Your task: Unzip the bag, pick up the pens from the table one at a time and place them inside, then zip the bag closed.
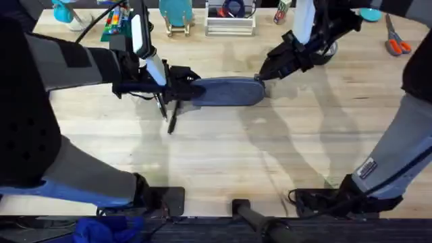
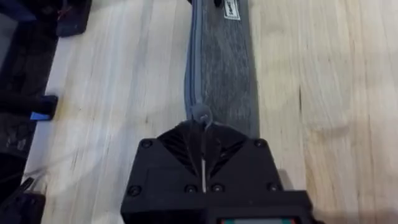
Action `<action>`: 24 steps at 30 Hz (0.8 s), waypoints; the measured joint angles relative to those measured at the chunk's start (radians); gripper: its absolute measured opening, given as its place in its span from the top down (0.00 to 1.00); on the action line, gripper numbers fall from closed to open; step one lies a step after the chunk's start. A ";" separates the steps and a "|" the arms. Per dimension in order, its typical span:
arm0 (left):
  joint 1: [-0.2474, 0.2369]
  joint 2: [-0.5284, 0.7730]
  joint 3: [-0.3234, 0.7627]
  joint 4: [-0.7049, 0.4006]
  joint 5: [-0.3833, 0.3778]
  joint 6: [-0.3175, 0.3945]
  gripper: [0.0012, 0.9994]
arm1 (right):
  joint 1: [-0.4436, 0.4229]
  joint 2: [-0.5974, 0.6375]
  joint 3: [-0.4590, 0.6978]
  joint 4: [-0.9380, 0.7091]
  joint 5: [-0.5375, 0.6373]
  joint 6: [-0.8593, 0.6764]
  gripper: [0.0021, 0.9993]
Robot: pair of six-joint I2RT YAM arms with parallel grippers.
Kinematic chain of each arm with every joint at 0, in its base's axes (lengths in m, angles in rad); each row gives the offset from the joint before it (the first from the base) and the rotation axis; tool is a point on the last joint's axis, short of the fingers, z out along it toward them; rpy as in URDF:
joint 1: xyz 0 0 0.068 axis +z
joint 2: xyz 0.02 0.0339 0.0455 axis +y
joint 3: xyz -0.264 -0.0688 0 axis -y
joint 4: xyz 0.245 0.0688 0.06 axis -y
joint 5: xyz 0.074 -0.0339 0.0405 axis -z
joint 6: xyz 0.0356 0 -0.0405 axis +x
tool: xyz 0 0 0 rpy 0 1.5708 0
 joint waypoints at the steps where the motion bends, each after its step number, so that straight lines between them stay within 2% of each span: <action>1: 0.000 0.000 0.000 0.000 0.000 0.000 0.96 | 0.006 0.000 0.004 0.000 0.000 0.000 0.97; 24: 0.000 0.000 0.000 0.000 0.000 0.000 0.96 | 0.098 0.000 0.069 0.002 0.002 0.009 0.97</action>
